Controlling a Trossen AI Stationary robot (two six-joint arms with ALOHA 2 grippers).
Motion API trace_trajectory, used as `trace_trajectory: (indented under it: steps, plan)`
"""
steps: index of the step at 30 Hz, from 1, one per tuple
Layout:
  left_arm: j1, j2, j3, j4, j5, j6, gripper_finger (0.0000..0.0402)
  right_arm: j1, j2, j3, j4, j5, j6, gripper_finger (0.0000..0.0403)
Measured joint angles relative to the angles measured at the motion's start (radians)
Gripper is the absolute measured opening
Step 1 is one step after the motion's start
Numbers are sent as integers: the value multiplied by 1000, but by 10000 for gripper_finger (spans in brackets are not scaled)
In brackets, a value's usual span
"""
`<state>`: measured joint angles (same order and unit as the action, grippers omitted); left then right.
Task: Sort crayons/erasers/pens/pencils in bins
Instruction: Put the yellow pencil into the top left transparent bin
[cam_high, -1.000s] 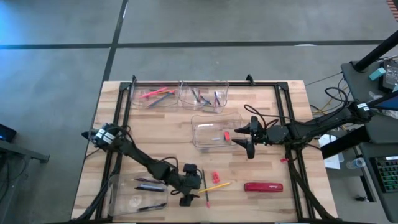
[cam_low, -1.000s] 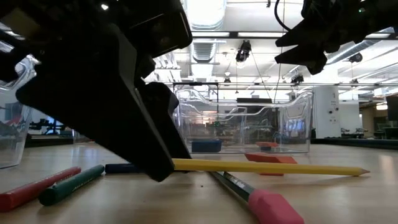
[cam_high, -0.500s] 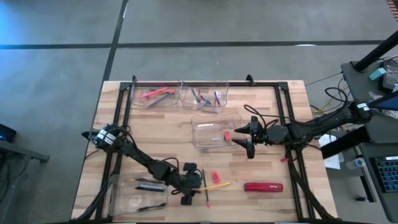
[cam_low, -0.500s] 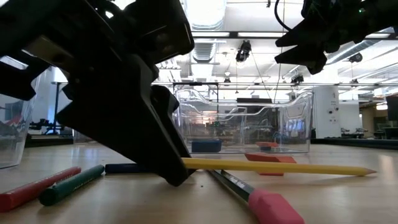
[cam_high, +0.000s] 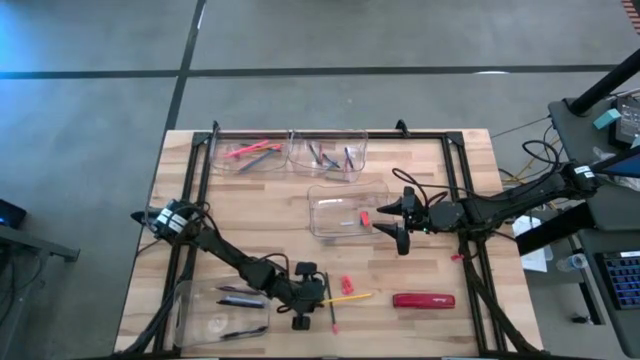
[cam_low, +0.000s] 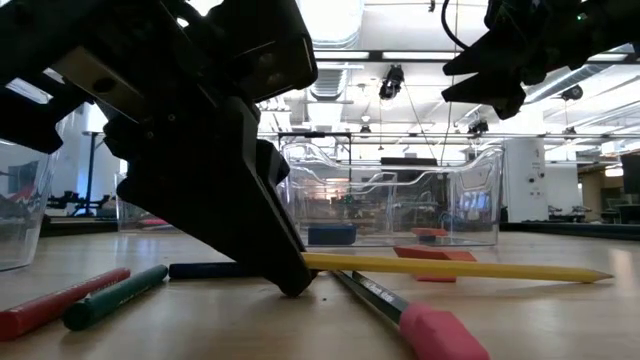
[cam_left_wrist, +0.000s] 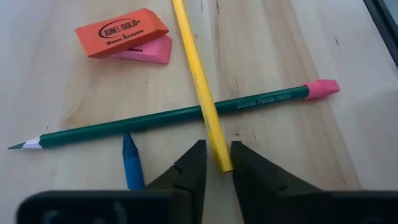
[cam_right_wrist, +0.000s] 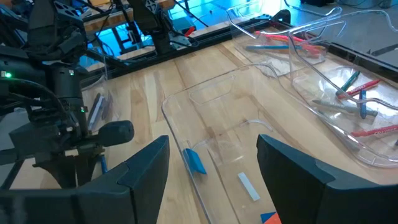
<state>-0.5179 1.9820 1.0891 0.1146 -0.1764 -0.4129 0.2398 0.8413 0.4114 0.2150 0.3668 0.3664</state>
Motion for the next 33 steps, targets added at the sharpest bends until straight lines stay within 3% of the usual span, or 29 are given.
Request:
trace_trajectory:
  steps: [7, 16, 20, 27, 30, 33]
  plan:
    - [0, -14, -1, -6, 3, -2, 11, 0, 0, 0, 0, 0, -3, 231]
    - [11, -154, -1, -118, -61, 16, 12, 0, 0, 0, 1, 0, -3, 231]
    - [20, -290, -1, -257, -170, 73, 11, 0, 0, 0, 0, 0, -3, 231]
    - [60, -615, -5, -566, -498, 184, 11, 0, 0, 0, 5, 0, -18, 231]
    - [135, -738, -17, -757, -621, 184, 11, 0, 0, 0, 5, 0, -17, 231]
    - [276, -836, -42, -886, -635, 184, 11, 0, 0, 0, 5, 1, -14, 231]
